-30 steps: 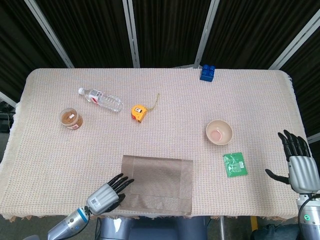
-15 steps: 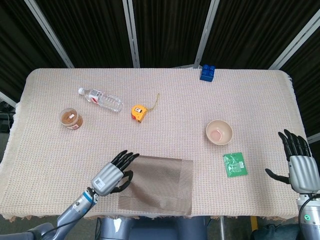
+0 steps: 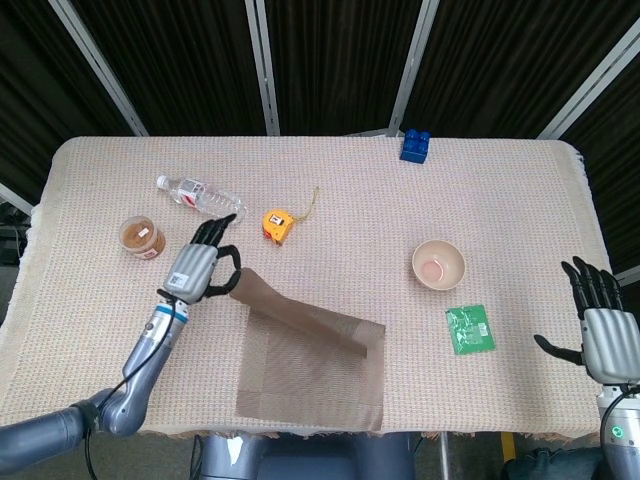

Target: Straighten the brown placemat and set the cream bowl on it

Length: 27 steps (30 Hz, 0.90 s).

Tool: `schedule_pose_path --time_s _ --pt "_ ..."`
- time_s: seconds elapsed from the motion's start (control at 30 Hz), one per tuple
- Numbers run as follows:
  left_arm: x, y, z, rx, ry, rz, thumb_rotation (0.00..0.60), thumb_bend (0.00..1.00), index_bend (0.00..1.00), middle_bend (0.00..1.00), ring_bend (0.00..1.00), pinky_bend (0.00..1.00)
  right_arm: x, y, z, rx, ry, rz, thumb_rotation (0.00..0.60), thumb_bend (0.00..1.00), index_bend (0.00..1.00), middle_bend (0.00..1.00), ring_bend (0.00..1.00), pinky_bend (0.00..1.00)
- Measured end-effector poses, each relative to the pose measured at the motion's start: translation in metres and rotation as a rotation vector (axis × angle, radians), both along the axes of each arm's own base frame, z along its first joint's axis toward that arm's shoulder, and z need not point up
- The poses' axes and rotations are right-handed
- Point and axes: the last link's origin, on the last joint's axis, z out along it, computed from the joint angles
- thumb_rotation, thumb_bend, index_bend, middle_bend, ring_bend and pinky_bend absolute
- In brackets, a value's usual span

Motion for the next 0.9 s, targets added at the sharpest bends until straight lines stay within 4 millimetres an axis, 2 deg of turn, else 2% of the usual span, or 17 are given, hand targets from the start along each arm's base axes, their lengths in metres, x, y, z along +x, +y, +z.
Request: schedule_pose_path --time_s 0.2,0.37,0.43,0.5,0.57,0.77,0.9 --pt "-0.028 0.026 0.009 0.055 0.001 0.119 0.6 0.5 0.72 0.0 0.0 0.0 0.0 -0.001 -0.002 0.005 0.004 -0.003 0.6 0.0 0.0 0.0 0.0 0.0" --pt "-0.046 0.032 0.013 0.076 0.026 0.165 0.6 0.48 0.7 0.0 0.0 0.0 0.0 -0.002 -0.004 0.009 0.007 -0.003 0.6 0.0 0.0 0.0 0.0 0.0" --pt "-0.051 0.031 0.016 0.082 0.027 0.17 0.6 0.35 0.55 0.0 0.0 0.0 0.0 -0.002 -0.005 0.011 0.007 -0.005 0.6 0.0 0.0 0.0 0.0 0.0" --pt "-0.056 0.029 0.02 0.09 0.039 0.166 0.6 0.11 0.19 0.0 0.0 0.0 0.0 -0.002 -0.005 0.014 0.008 -0.005 0.6 0.0 0.0 0.0 0.0 0.0" --pt "-0.061 0.027 0.023 0.093 0.06 0.159 0.6 0.01 0.02 0.0 0.0 0.0 0.001 -0.002 -0.006 0.017 0.01 -0.002 0.6 0.0 0.0 0.0 0.0 0.0" --pt "-0.075 0.016 0.043 0.125 0.146 0.144 0.6 0.0 0.0 0.0 0.0 0.0 0.005 0.0 -0.011 0.043 0.016 0.02 0.6 0.0 0.0 0.0 0.0 0.0" --pt "-0.077 0.001 0.066 0.163 0.183 0.132 0.6 0.0 0.0 0.0 0.0 0.0 0.011 0.003 -0.018 0.091 0.02 0.058 0.6 0.0 0.0 0.0 0.0 0.0"
